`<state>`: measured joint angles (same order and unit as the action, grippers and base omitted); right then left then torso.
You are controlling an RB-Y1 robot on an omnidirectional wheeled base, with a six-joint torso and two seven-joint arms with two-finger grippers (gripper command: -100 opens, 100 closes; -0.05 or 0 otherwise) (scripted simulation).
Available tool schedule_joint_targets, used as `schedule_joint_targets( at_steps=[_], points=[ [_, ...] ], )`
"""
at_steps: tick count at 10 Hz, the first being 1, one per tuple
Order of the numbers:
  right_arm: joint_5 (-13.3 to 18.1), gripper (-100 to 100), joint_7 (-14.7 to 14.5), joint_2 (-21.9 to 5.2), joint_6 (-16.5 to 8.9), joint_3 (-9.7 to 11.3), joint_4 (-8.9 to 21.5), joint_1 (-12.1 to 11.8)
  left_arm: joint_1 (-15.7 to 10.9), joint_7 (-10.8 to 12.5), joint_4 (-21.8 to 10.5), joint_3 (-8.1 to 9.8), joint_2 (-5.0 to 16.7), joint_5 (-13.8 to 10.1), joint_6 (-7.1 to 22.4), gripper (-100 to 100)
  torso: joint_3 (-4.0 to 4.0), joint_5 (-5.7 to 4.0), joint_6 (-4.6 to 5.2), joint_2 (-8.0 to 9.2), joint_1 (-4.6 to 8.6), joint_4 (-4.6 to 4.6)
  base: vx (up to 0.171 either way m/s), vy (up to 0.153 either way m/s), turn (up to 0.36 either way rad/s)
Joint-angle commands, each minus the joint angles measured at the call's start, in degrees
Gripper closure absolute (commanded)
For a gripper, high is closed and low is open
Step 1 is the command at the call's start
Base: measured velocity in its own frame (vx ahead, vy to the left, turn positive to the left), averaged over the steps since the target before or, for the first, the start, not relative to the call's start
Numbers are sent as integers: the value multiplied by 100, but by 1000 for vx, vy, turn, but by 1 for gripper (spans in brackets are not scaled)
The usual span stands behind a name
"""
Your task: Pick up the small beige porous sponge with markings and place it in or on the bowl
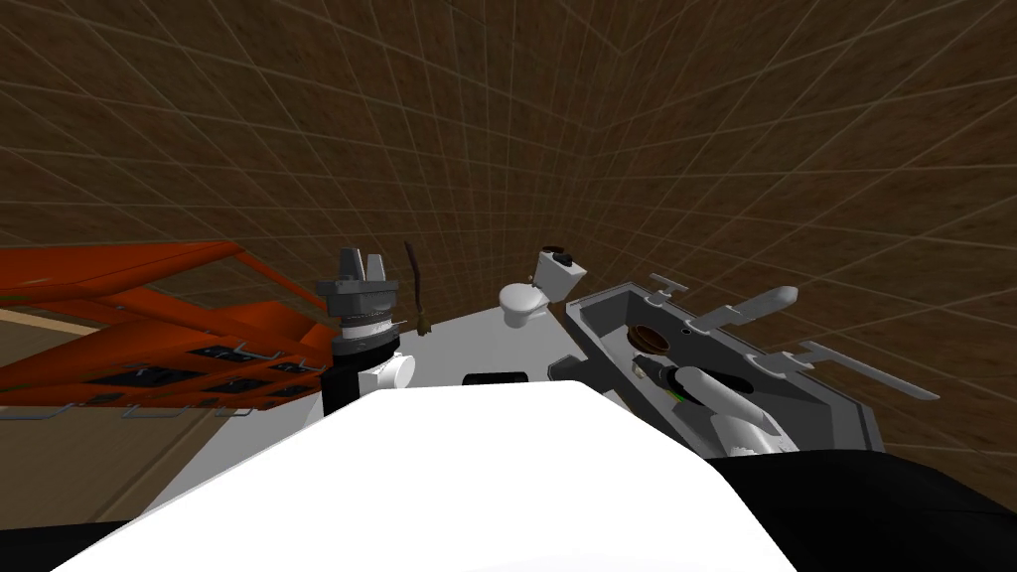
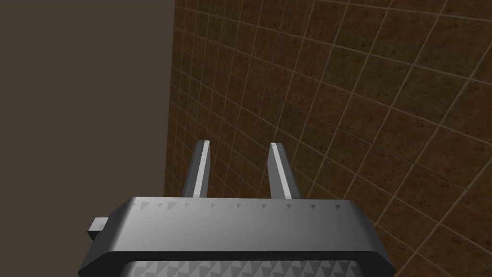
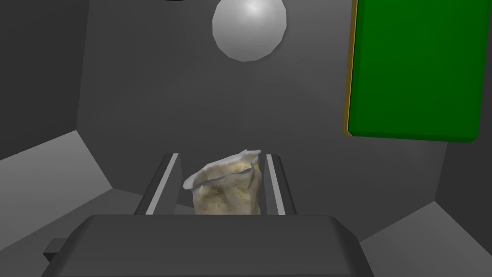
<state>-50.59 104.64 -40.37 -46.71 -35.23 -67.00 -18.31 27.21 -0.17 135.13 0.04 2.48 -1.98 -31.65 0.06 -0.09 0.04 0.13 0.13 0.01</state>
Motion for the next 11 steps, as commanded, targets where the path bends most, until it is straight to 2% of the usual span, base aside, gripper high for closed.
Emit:
schedule_joint_targets(
  at_steps=[1, 2, 3, 4, 5, 6, 7, 9, 11],
  points=[
    [-15, 100, 221, -8, 14, 62, -138, -97, 0, 0, 0, 0, 0, 0, 0, 0, 0, 0, 0, 0, 0, 0, -20, -19, 30],
    [-18, 100, 429, -13, 30, 167, -355, -255, 0, 0, 0, 0, 0, 0, 0, 0, 0, 1, 1, -2, 0, 1, -20, -17, 43],
    [-18, 100, 459, -13, 30, 167, -355, -255, 0, 0, 0, 0, 0, 0, 0, 0, 0, 0, 1, -1, -1, 1, -15, -13, 22],
    [-22, 100, 695, -17, 47, 273, -572, -413, 0, 0, 0, 0, 0, 0, 0, 0, -1, 0, 2, -3, 0, 1, -18, -16, 37],
    [-13, 100, 556, -7, 41, 222, -471, -340, 0, 0, 0, 0, 0, 0, 0, 0, 0, -1, 1, -2, -1, 1, -10, -8, 11],
    [-13, 0, 594, -7, 45, 232, -490, -351, 0, 0, 0, 0, 0, 0, 0, 0, -1, -1, 3, -5, -2, 1, 0, 0, 0],
    [14, 100, 707, -178, 86, 121, -526, -265, 0, 0, 0, 0, 0, 0, 0, 0, -3, 0, 3, -7, -4, 0, 12, -62, -1],
    [22, 100, 779, -250, 98, 72, -540, -227, 0, 0, 0, 1, 1, 0, 0, 0, -5, 2, -5, -14, 41, 4, -2, -117, 20],
    [38, 100, 1061, -476, 111, -86, -582, -113, 0, 0, 0, 1, 1, 0, 0, 0, 2, 2, -3, -3, 30, 6, -40, -95, 8]
  ],
)
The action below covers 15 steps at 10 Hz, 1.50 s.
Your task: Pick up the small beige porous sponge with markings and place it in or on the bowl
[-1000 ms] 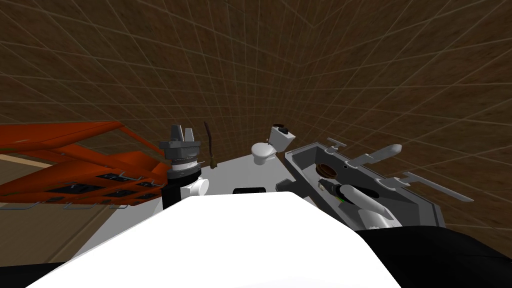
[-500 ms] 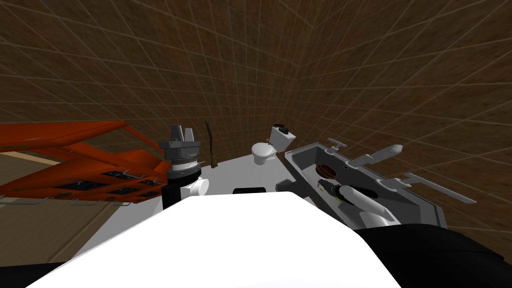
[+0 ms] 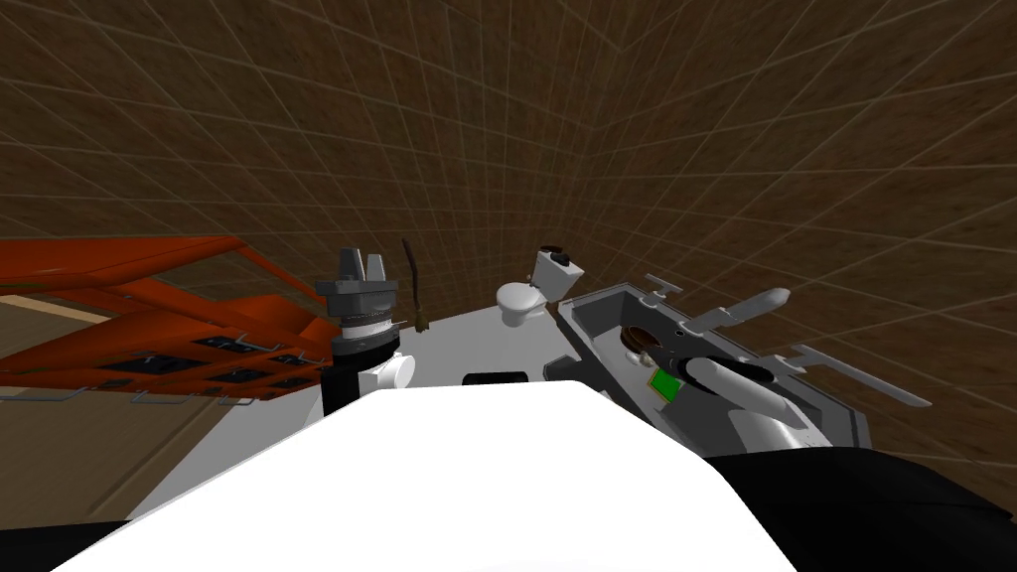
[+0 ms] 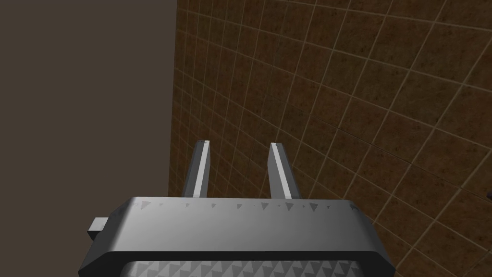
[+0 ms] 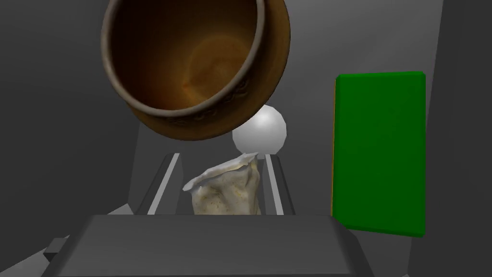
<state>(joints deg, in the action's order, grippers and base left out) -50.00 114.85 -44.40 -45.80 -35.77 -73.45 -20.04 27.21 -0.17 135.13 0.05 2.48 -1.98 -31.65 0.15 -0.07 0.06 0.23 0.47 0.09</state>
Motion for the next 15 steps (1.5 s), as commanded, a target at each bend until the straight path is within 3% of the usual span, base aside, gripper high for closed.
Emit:
schedule_joint_targets(
  at_steps=[1, 2, 3, 11, 15],
  points=[
    [-18, 100, 258, -219, 6, -135, 39, 121, 0, 0, 0, 0, 0, 0, 0, 0, 0, 0, 0, 0, 0, 0, -74, -140, -1],
    [-18, 100, 258, -219, 6, -135, 39, 121, 0, 0, 0, 0, 0, 0, 0, 0, 5, -3, -2, 7, 16, 3, -53, -110, 17],
    [-22, 100, 487, -352, -26, -231, 17, 167, 0, 0, 0, 0, 0, 0, 0, 0, 4, -9, 1, 7, 5, 1, -67, -105, 14],
    [-121, 100, 1289, -769, -283, -509, -133, 207, 0, 0, 0, 0, 0, 0, 0, 0, -1, -11, 0, -3, -13, 0, -38, -87, 26],
    [-316, 100, 1658, -990, -653, -588, -389, -4, 1, 0, 0, -1, -1, 0, 0, 0, -11, -10, -1, -20, -27, -5, 5, -42, 46]
  ],
)
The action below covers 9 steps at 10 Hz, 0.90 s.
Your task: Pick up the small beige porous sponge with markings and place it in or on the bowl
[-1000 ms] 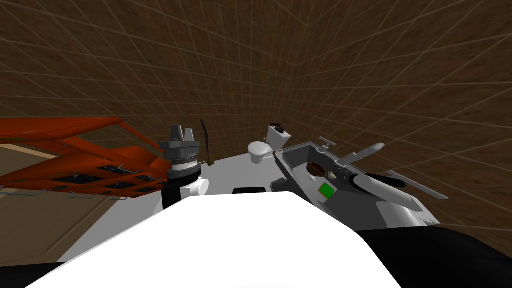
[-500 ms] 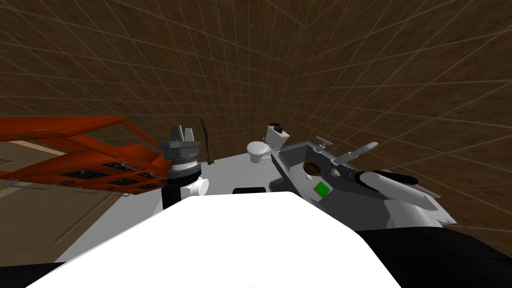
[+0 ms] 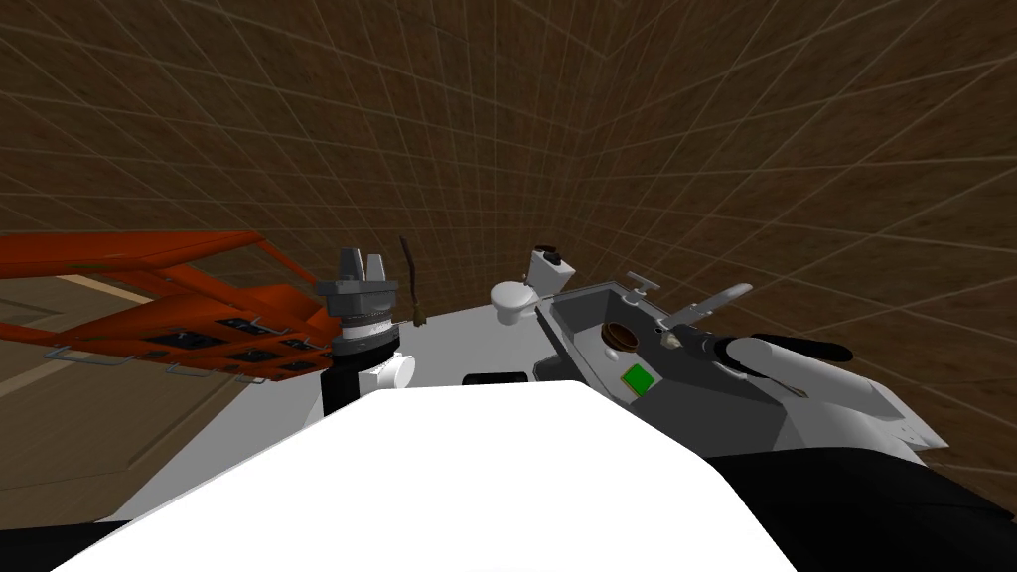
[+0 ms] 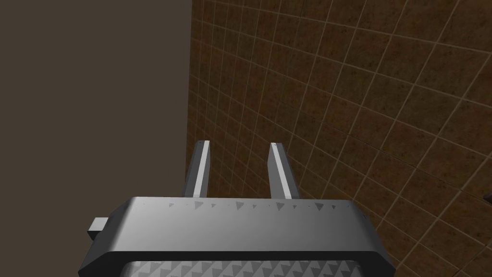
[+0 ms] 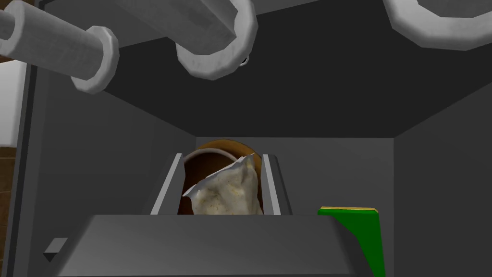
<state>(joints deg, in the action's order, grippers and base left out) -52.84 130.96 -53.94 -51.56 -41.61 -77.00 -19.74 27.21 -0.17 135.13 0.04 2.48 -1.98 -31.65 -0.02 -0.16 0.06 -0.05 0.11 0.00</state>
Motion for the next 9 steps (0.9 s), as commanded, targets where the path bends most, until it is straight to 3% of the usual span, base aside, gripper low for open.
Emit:
schedule_joint_targets(
  at_steps=[1, 4, 9],
  points=[
    [-119, 100, 113, -95, -233, -8, -155, -157, 0, 0, 0, 0, 0, 0, 0, 0, 0, 0, 0, 0, 0, 0, 58, -2, 45],
    [-287, 100, 130, -181, -539, 23, -394, -431, 0, 0, 0, 0, 0, 0, 0, 0, -16, 5, -4, -24, -18, -9, 85, 14, 36],
    [-450, 100, -165, -218, -941, 188, -633, -866, 1, 0, 1, 0, 0, 0, 0, 0, -36, 10, -13, -53, -33, -21, 124, 37, 17]
  ],
)
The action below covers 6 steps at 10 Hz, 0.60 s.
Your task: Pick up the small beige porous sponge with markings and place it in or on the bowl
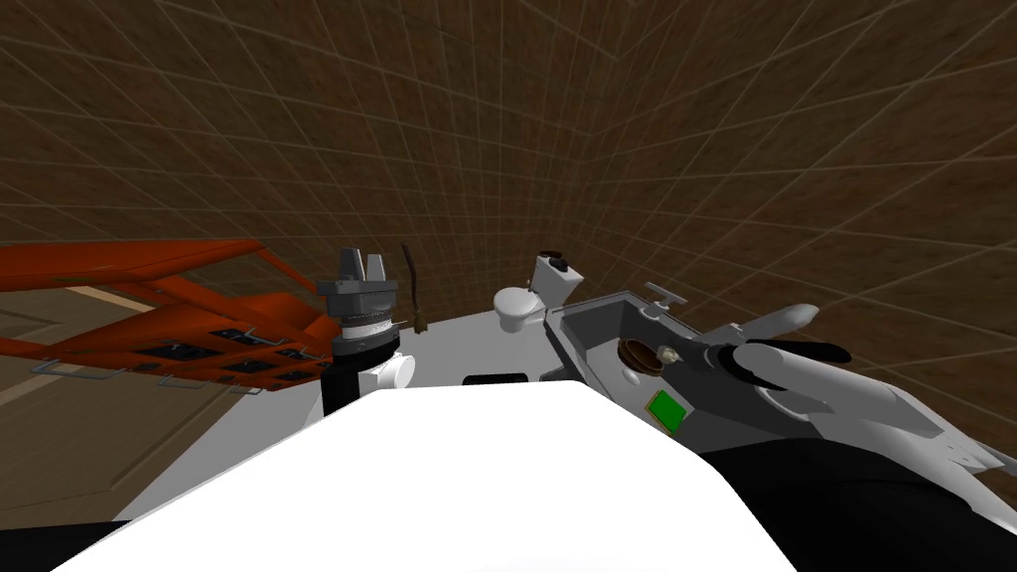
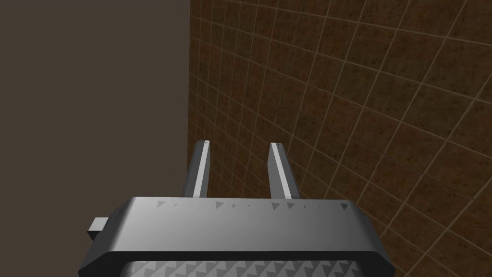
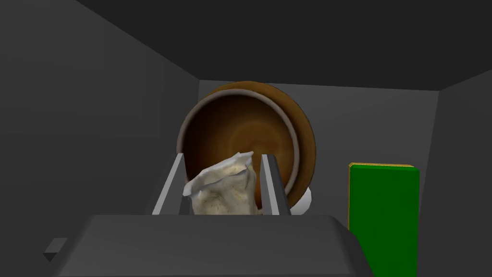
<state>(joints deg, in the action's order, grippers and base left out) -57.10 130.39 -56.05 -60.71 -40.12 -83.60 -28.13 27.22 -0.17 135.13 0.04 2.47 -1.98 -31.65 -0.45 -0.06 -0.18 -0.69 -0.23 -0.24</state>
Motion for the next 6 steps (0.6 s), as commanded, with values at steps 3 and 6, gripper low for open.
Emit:
schedule_joint_targets(
  at_steps=[3, 6],
  points=[
    [-44, 100, -199, -14, -88, 59, 8, -107, 0, 0, 0, 0, 0, 0, 0, 0, -6, 2, -7, -9, 0, -4, 84, 35, 2],
    [-46, -100, -221, -10, -93, 65, 19, -113, -1, 0, 0, 0, 0, 0, 0, 0, 7, 2, -16, 15, 12, 2, 2, 1, -5]
  ],
)
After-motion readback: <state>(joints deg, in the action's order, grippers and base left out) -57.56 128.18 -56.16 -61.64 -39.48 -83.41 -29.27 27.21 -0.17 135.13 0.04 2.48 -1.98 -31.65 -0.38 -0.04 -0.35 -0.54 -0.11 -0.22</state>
